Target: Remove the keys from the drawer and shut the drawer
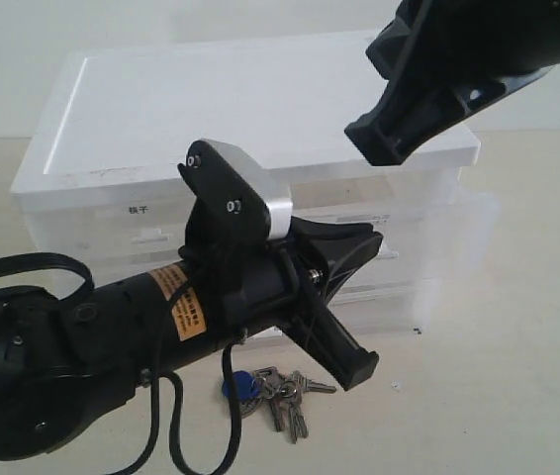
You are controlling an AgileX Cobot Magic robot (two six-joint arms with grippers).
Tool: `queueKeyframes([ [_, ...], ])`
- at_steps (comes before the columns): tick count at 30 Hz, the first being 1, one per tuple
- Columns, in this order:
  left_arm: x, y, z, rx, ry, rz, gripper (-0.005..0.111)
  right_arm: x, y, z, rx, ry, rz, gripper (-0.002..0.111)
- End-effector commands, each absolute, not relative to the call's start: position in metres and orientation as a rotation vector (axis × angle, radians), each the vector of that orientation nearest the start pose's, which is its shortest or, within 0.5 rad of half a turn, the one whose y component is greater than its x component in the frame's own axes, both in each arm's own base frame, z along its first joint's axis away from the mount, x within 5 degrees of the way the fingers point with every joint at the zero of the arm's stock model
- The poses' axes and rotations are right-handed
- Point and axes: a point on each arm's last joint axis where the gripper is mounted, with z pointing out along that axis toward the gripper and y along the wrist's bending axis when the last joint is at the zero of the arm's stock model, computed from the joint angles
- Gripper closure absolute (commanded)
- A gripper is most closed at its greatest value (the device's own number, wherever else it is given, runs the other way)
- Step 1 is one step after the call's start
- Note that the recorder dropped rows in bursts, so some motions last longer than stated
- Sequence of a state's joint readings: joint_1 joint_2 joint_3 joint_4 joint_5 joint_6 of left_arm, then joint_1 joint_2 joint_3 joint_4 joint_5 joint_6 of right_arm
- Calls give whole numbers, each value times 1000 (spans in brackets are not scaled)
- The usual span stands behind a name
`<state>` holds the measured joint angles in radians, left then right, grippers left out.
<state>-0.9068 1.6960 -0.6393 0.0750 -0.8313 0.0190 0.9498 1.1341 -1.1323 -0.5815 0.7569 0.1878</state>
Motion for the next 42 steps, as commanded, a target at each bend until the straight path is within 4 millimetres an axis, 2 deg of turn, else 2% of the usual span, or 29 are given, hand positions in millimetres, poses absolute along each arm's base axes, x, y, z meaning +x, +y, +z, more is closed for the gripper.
queueKeyframes([
  [1, 204, -261, 186, 824, 1551, -632, 102, 162, 169, 395, -996, 1848, 12, 108],
  [14, 213, -253, 189, 727, 1549, -514, 102, 162, 169, 394, -996, 1851, 13, 108],
  [22, 199, -259, 204, 788, 1486, -489, 102, 162, 169, 394, -996, 1851, 13, 108],
  [33, 168, -273, 189, 977, 1425, 11, 102, 162, 169, 394, -996, 1854, 14, 108],
  [42, 186, -295, 174, 1019, 1427, 248, 102, 162, 169, 394, -996, 1856, 12, 108],
])
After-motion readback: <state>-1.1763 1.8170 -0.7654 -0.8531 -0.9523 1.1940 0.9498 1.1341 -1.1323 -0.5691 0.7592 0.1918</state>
